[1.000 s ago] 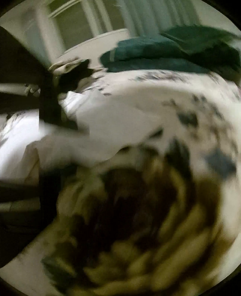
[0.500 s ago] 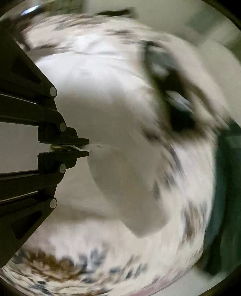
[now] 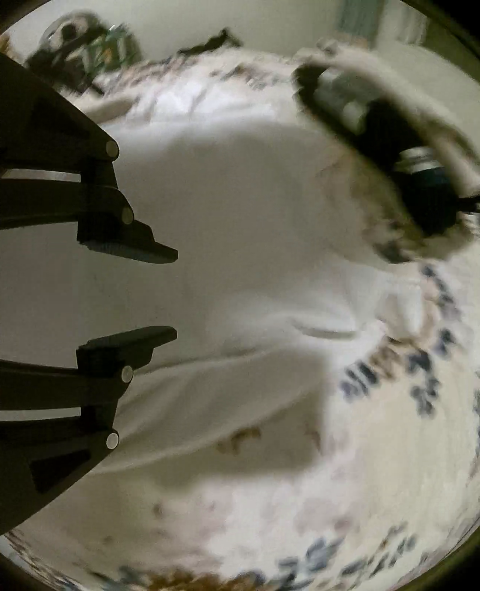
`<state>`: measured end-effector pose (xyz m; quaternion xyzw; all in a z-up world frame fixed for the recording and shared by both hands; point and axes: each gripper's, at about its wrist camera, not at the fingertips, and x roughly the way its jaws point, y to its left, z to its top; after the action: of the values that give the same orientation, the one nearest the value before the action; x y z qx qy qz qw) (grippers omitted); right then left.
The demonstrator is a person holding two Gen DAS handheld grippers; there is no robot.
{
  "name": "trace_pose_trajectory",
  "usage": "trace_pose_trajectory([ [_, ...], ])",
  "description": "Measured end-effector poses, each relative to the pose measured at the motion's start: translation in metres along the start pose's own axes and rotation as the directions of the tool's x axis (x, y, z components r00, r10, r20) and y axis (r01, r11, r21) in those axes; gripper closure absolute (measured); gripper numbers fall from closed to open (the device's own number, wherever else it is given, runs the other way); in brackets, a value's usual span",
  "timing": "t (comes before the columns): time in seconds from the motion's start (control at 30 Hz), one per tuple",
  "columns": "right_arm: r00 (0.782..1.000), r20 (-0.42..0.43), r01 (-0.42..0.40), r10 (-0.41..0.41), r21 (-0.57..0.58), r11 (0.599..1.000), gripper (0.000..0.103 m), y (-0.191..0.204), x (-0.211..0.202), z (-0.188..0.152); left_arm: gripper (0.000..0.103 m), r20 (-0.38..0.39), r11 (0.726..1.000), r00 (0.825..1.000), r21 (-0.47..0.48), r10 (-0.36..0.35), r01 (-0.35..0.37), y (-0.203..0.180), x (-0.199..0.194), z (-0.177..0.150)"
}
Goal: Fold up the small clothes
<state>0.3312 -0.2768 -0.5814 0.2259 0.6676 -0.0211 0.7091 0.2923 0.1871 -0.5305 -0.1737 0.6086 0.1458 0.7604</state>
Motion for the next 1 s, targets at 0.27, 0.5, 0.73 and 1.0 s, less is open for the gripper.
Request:
trace_pose_trajectory([
  [0.27, 0.985, -0.162, -0.062, 0.059, -0.015, 0.998, 0.066, -0.001, 0.028, -0.042, 0.001, -0.047, 0.793, 0.870, -0.438, -0.490, 0.423, 0.004, 0.058, 0.013],
  [0.5, 0.981, -0.137, -0.118, 0.136, 0.131, 0.984, 0.066, -0.029, 0.024, -0.064, 0.099, 0.070, 0.909, 0.938, -0.230, -0.340, 0.347, -0.040, 0.037, 0.050],
  [0.73, 0.986, -0.099, -0.117, 0.136, 0.176, 0.977, 0.066, -0.056, 0.005, -0.077, 0.099, 0.196, 0.896, 0.932, 0.392, -0.304, 0.210, -0.173, -0.054, 0.008],
  [1.0, 0.988, -0.109, -0.088, 0.114, 0.217, 0.972, 0.066, -0.101, -0.028, -0.101, 0.092, 0.002, 0.577, 0.977, 0.807, -0.214, 0.125, -0.284, -0.031, -0.136],
])
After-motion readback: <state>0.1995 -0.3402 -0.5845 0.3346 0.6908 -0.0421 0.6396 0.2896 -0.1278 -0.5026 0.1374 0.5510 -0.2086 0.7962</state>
